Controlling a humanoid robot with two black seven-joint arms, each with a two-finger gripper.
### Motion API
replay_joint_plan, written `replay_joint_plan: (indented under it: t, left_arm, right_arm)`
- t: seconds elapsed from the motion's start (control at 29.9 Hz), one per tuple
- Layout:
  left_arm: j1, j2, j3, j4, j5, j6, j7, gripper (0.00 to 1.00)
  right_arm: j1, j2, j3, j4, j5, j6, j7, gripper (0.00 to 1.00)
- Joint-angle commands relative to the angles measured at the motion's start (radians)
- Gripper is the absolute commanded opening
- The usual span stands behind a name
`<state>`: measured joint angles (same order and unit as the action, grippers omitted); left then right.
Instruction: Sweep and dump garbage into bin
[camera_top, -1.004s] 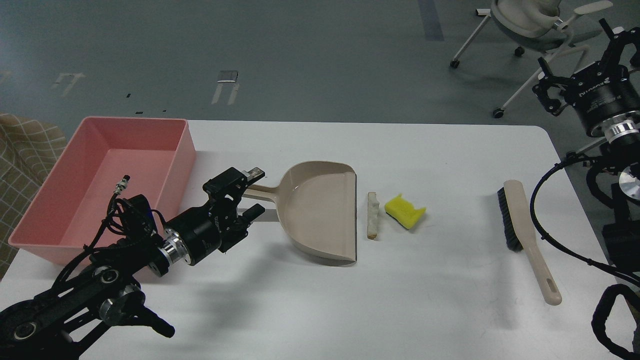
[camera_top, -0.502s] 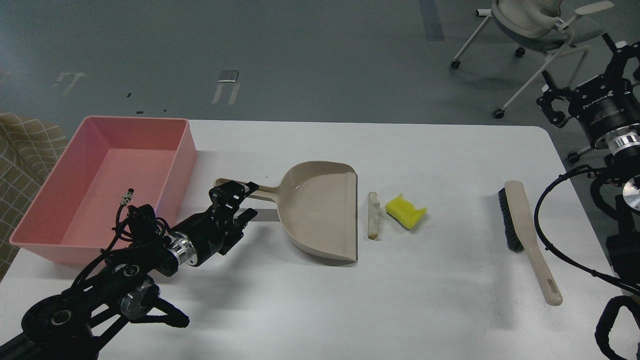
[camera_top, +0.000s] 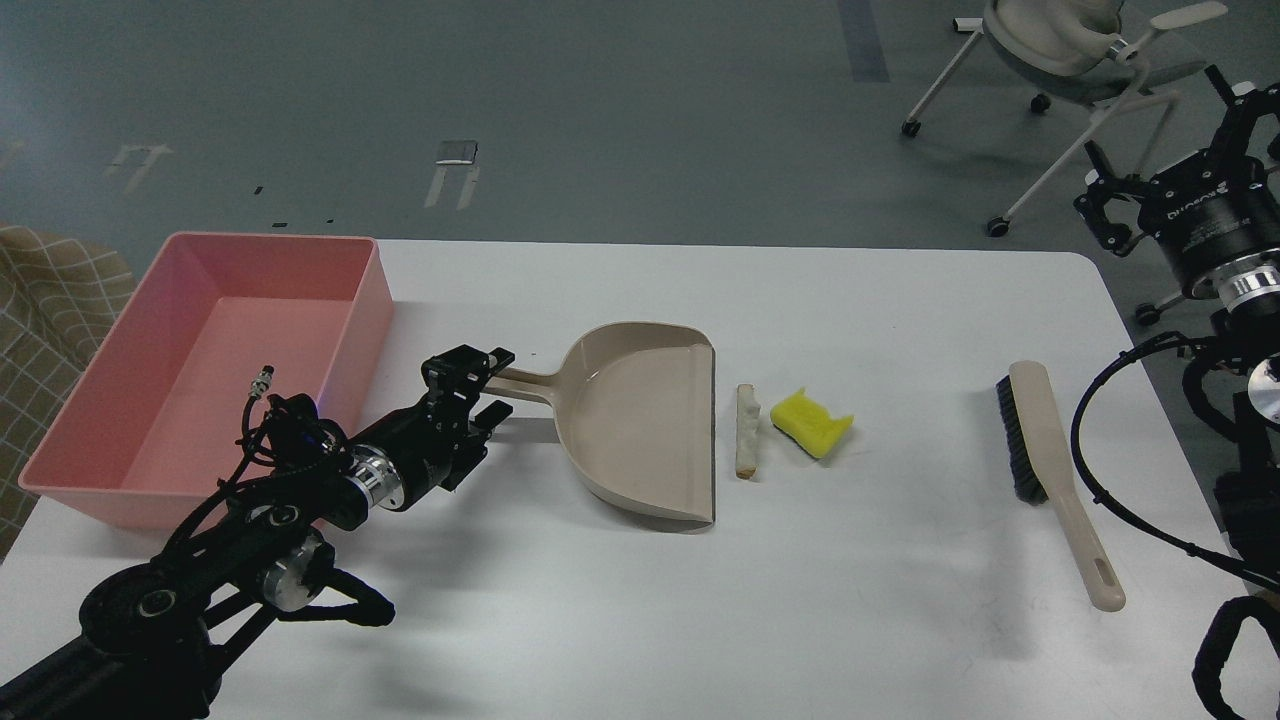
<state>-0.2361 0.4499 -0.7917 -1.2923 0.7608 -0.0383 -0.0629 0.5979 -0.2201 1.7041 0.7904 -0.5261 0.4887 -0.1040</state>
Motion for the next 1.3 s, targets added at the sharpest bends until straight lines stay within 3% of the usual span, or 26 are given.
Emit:
replay_joint_plan:
  t: [0.0, 0.2, 0.27, 0.43, 1.27]
  left_arm:
    - [-0.011, -0.008, 0.0, 0.018, 0.002, 0.0, -0.002, 0.67]
    - [-0.022, -0.01, 0.002, 0.042, 0.002, -0.002, -0.006, 0.62]
    - [-0.023, -0.01, 0.003, 0.042, 0.002, -0.002, -0.008, 0.51]
    - [-0.032, -0.01, 0.003, 0.042, 0.002, -0.002, -0.009, 0.41]
    - [-0.046, -0.008, 0.005, 0.024, 0.005, -0.002, -0.02, 0.15]
  right_arm:
    - [-0.001, 0.002, 0.0, 0.001, 0.0, 0.0, 0.0, 1.0]
    - [-0.003, 0.001, 0.0, 0.0, 0.0, 0.0, 0.0, 1.0]
    - [-0.004, 0.001, 0.0, 0.0, 0.0, 0.0, 0.0, 1.0]
    - [-0.004, 0.001, 0.0, 0.001, 0.0, 0.0, 0.0, 1.0]
    - [-0.006, 0.001, 0.0, 0.0, 0.0, 0.0, 0.0, 1.0]
